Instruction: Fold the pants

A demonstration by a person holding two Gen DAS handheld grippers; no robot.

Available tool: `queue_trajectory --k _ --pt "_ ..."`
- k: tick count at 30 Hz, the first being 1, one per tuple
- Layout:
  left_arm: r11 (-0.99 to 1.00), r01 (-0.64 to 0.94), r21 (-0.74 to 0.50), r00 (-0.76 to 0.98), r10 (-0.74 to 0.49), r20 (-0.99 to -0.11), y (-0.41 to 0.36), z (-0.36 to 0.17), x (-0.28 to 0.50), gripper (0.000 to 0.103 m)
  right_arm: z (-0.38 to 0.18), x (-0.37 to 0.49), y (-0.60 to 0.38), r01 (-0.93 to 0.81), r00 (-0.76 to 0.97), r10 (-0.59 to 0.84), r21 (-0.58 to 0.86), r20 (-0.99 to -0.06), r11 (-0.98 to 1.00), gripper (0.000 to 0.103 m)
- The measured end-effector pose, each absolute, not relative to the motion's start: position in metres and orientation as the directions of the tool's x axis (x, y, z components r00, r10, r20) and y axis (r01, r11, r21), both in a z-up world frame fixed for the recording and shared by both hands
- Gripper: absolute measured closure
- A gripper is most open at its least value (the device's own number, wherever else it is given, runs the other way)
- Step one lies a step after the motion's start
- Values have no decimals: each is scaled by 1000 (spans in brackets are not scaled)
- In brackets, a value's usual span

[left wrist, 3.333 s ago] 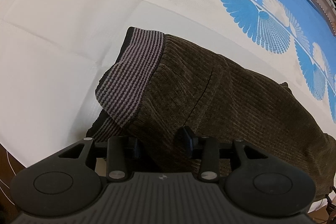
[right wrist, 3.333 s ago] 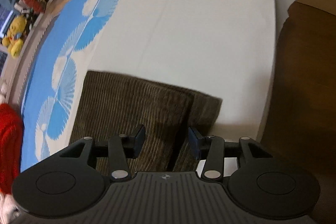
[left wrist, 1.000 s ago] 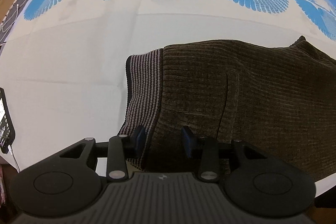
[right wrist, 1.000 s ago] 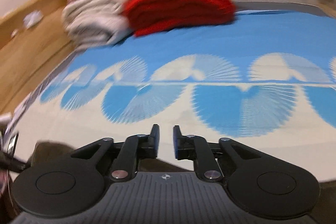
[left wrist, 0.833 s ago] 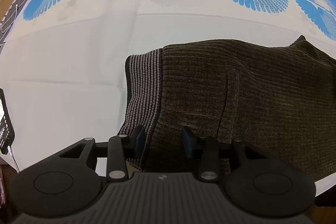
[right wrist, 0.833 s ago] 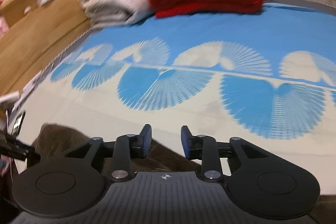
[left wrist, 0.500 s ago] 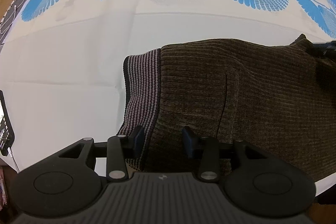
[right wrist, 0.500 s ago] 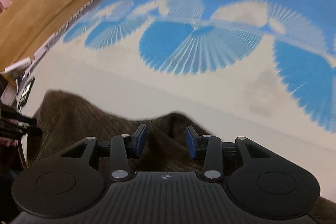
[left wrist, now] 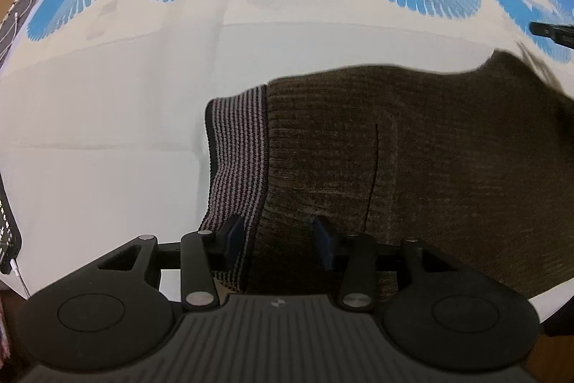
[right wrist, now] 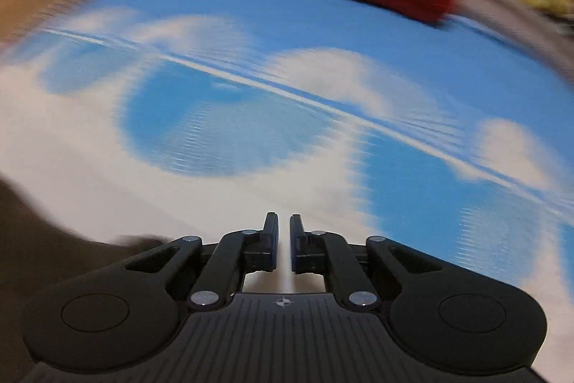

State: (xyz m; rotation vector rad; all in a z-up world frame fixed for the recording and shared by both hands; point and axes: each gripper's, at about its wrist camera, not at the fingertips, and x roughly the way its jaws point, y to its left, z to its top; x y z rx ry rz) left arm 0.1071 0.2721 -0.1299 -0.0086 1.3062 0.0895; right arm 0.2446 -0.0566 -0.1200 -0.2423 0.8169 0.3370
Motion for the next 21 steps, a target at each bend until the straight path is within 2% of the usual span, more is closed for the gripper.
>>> queue_trajectory --k 1,4,6,8,10,12,13,15,17,19,21 --pt "996 -85 30 279 53 -959 275 -125 107 54 -114 244 -66 -372 646 221 -48 -731 927 96" --pt "992 -123 1 366 46 -929 282 -106 106 54 -85 233 -89 -442 616 422 151 -665 884 96" --pt "988 -152 -29 412 37 -910 286 -97 106 54 -73 216 -95 -575 513 580 248 -633 780 94" --pt "985 -164 -60 440 19 -898 285 -91 108 54 -72 199 -94 -689 384 655 270 -650 672 94" --pt "986 -146 -77 461 -1 -888 276 -86 110 54 -82 188 -93 -734 299 658 274 -691 621 94" --pt "990 -122 -77 466 -12 -885 264 -84 114 54 -104 183 -93 -733 261 596 246 -759 634 94" --pt "991 -112 -73 465 -12 -885 259 -84 115 54 -117 183 -93 -724 285 530 183 -799 665 94" --pt "993 -97 -65 463 -13 -886 250 -85 116 54 -140 187 -97 -672 372 369 27 -852 740 103" --pt "995 -83 -58 458 -14 -889 243 -87 113 54 -143 193 -111 -628 372 399 89 -838 773 103" --pt "997 -59 -50 456 -17 -890 236 -89 114 54 -135 191 -114 -619 391 395 80 -831 781 103" --pt "998 -45 -42 450 -18 -893 234 -92 115 54 -125 185 -118 -632 392 428 100 -815 768 97"
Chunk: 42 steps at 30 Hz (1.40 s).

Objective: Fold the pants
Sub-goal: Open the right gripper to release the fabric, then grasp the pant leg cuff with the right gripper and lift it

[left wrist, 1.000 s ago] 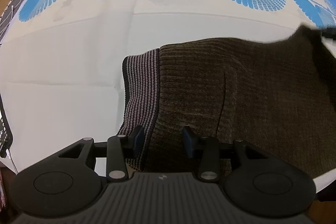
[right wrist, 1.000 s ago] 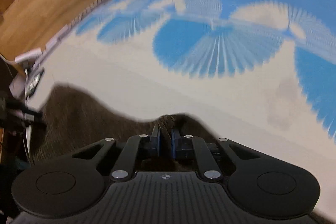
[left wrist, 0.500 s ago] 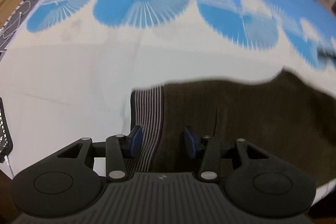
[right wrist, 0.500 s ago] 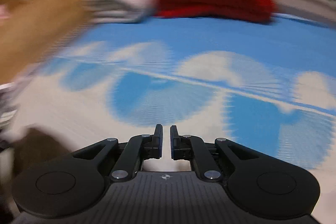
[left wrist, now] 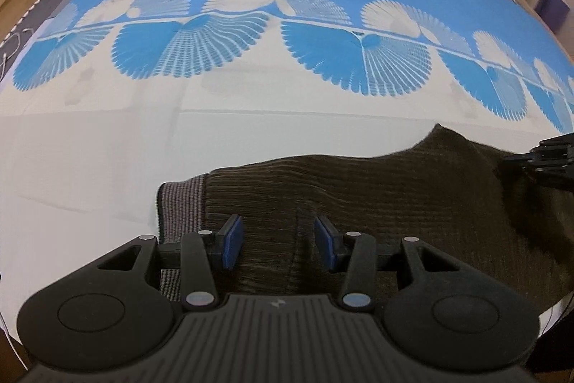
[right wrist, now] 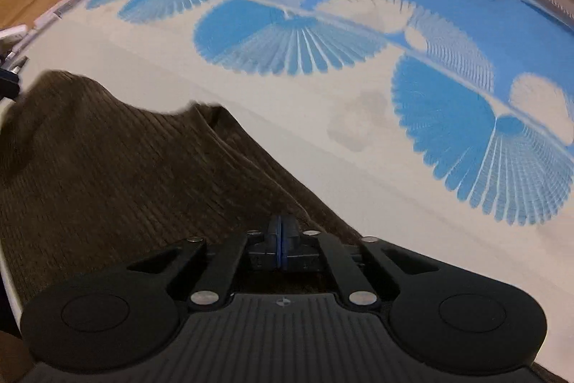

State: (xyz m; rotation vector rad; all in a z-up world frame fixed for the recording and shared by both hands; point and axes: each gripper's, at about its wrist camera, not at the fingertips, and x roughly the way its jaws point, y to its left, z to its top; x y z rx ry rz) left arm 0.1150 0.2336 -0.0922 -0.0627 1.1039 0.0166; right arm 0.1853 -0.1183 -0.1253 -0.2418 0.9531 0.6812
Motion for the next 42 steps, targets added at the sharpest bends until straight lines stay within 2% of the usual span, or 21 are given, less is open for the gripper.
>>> queue_trajectory --k 2,5,9,14,19,20,24,27,28,29,31,34,37,42 --pt "998 -44 -36 439 -13 -898 233 -95 117 54 -121 185 -127 -646 325 473 174 -819 743 96" --pt "998 -59 -11 394 13 -919 236 -107 122 54 -138 184 -134 -646 301 329 62 -895 761 97" --pt "988 -98 123 248 143 -958 245 -137 125 54 -136 184 -175 -588 324 333 88 -885 804 97" --pt "986 -81 145 293 163 -942 236 -128 121 54 -140 175 -248 -461 355 248 62 -901 885 97" --pt "993 -47 107 368 116 -923 210 -109 119 54 -138 145 -337 -272 402 119 6 -908 962 97" --pt "994 -39 100 382 107 -918 203 -104 120 54 -138 136 -356 -223 413 87 -8 -906 975 84" --pt "999 -6 54 461 51 -886 170 -83 122 54 -130 102 -416 5 440 -113 -124 -891 992 78" --pt "1000 20 21 521 7 -853 142 -68 126 54 -106 65 -465 204 522 -156 -55 -839 977 77" --pt "999 31 16 542 -3 -841 134 -64 128 54 -96 49 -482 280 561 -167 -4 -811 960 73" --pt "999 46 11 565 -17 -825 125 -58 128 54 -87 34 -496 346 597 -174 56 -783 936 65" --pt "997 75 5 594 -41 -803 108 -48 128 54 -77 -4 -528 456 674 -176 216 -717 863 57" --pt "994 109 -8 616 -74 -784 86 -40 130 53 -89 -60 -559 538 730 -182 389 -659 748 57" --pt "992 123 13 605 -64 -794 68 -45 136 53 -123 -92 -581 636 680 -164 463 -715 618 56" --pt "990 130 47 580 -38 -814 56 -57 146 53 -148 -105 -595 674 667 -112 533 -736 511 56"
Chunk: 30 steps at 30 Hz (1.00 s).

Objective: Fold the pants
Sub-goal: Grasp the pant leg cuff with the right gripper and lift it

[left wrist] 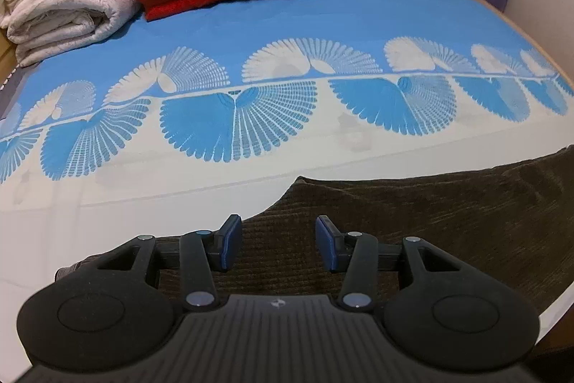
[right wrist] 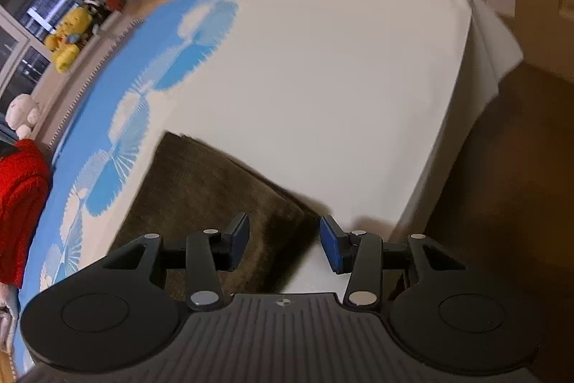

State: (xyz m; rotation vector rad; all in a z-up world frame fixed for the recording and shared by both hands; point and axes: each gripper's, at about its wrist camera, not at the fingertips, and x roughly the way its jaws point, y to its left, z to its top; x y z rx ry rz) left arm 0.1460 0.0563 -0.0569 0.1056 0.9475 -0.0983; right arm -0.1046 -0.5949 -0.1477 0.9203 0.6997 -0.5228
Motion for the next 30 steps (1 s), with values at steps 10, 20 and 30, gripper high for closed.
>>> queue_trajectory --k 10,20,30 --pt "989 130 74 561 -12 -828 65 -66 150 53 -179 -68 -593 720 637 -28 581 -770 380 50" --pt "995 79 57 576 1 -818 99 -56 139 53 -108 -33 -519 690 671 -268 450 -691 567 90" --pt "999 6 53 571 40 -820 152 -54 124 53 -29 -3 -211 -5 955 -29 -115 -295 993 90"
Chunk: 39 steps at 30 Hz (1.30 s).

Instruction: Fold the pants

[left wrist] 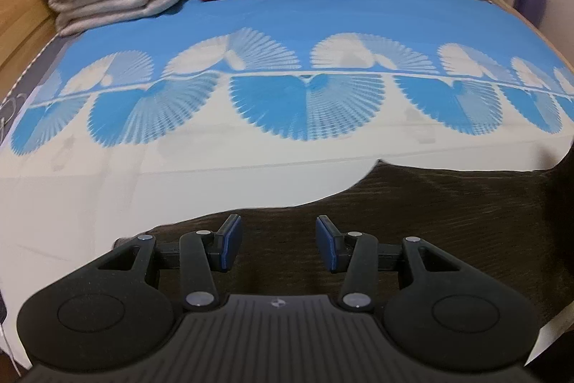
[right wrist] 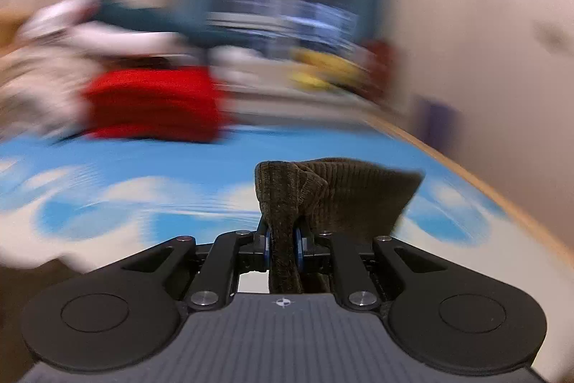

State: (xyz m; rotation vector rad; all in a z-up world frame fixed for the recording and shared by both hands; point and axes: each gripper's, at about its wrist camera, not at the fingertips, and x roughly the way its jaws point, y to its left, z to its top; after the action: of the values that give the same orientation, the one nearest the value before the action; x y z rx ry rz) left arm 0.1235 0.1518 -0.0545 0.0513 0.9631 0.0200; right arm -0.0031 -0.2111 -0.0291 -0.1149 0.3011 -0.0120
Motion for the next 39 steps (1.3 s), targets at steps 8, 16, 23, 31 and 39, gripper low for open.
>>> queue_trajectory --k 8,16,23,31,39 --pt "998 -59 34 553 61 -831 193 -55 117 53 -120 -20 -31 -660 647 407 -207 -644 722 78" --pt "998 -58 33 554 60 -830 205 -55 111 53 -114 -35 -27 -753 567 502 -165 -653 637 54" --pt "998 -61 35 551 63 -832 204 -56 111 53 -144 -11 -37 -699 550 390 -152 -738 699 54" --pt "997 -65 45 547 74 -834 206 -58 112 53 -141 -37 -27 -813 523 453 -264 -721 518 90" --pt "997 -56 60 544 80 -835 203 -60 111 53 -149 -42 -15 -797 552 419 -308 -721 519 50"
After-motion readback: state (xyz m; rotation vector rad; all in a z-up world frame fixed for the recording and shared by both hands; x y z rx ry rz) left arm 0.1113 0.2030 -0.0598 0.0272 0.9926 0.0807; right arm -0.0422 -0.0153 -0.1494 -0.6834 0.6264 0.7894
